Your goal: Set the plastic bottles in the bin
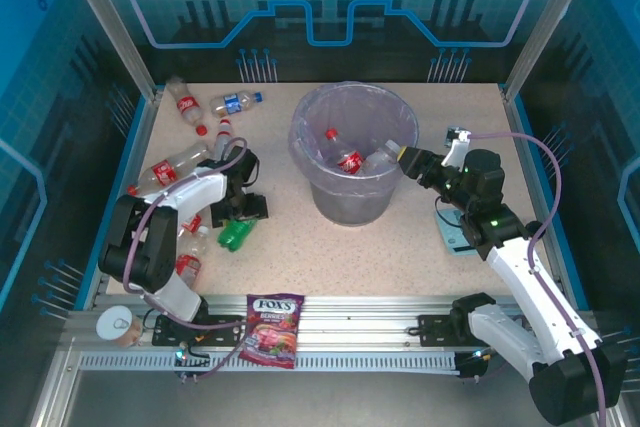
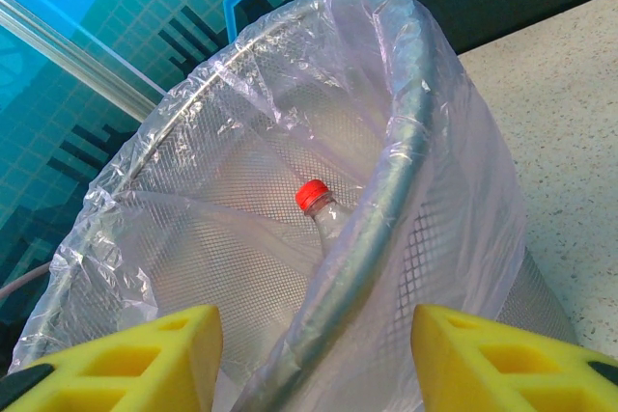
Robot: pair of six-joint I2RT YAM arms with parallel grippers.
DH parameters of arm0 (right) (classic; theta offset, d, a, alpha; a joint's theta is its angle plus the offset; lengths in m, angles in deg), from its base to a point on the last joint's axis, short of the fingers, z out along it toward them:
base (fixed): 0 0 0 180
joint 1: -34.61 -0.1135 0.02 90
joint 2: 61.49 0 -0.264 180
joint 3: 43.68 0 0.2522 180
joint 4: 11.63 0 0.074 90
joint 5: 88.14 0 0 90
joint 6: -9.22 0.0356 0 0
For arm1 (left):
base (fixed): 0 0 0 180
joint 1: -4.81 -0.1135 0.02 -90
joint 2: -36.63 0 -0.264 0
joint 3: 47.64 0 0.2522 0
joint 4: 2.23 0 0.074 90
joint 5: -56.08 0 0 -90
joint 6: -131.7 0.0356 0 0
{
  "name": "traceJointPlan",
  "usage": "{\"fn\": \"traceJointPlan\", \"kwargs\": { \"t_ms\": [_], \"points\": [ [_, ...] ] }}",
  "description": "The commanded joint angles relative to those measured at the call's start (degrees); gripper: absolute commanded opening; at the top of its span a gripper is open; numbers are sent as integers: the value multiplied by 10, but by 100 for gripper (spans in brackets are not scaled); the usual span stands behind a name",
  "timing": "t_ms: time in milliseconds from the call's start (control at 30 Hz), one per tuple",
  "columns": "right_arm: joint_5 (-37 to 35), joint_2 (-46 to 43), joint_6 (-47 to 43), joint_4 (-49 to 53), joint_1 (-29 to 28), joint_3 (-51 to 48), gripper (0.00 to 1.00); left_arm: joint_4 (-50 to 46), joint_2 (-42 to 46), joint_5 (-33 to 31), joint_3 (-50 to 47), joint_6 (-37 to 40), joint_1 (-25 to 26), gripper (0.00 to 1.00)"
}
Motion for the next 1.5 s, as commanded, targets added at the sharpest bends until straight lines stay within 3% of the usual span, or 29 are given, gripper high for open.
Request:
{"fn": "traceJointPlan", "kwargs": {
  "t_ms": [0, 267, 900, 1233, 1467],
  "points": [
    [-8, 3, -11, 6, -9, 14, 56, 14, 15, -2, -20, -31, 11, 86],
    [-7, 3, -10, 7, -9, 13, 56, 20, 18, -11, -26, -42, 21, 70],
    [8, -2, -3, 0, -10, 15, 55, 14, 73, -23, 5, -44, 29, 60],
    [22, 1, -2, -6, -13, 18, 56, -123, 108, -97, 184, 45, 29, 59],
    [21, 5, -3, -6, -18, 22, 57, -151, 136, -84, 378, 76, 36, 56]
  ]
}}
